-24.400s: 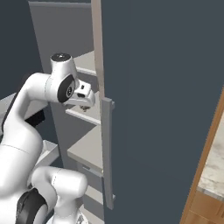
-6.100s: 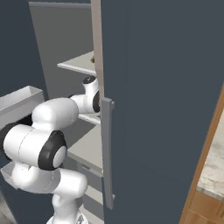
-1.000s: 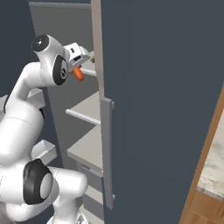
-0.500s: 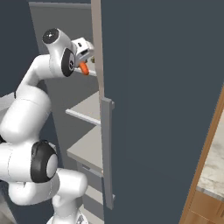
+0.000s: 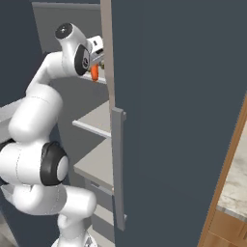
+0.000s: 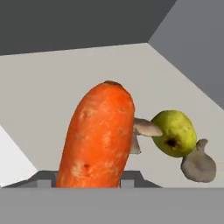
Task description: Take the carrot and mushroom from the second highest rack and move them to the highest rack where the pear and garlic are located, to maximize freezer space. Close the freezer door after rearranging.
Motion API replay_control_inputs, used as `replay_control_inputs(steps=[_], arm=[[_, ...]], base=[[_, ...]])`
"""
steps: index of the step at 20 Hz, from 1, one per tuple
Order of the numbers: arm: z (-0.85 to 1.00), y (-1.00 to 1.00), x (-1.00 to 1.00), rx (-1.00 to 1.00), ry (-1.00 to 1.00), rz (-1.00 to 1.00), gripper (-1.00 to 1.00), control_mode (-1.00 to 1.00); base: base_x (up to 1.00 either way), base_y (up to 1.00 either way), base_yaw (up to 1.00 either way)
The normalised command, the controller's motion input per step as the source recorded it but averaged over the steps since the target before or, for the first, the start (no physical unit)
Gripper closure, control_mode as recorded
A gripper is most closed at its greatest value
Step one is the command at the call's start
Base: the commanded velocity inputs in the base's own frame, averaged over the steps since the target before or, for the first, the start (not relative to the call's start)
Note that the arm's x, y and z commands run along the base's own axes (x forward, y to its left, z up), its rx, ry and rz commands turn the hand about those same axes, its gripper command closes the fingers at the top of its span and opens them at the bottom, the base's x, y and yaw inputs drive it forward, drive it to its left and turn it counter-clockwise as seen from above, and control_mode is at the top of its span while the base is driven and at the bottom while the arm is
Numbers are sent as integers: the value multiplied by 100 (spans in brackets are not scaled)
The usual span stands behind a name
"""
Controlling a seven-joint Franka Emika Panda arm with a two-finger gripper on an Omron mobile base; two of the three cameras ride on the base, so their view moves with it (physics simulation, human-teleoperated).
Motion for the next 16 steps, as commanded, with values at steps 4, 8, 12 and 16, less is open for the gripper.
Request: replay_control_inputs(steps=[4,8,12,16], arm=[[0,-17,54,0,0,0,100,-100],[0,-13,62,0,0,0,100,-100],[-18,-5,57,0,-1,0,100,-100],[-37,0,56,0,-1,0,100,-100]], base=[[0,0,0],[0,0,0],[0,0,0],[0,0,0]])
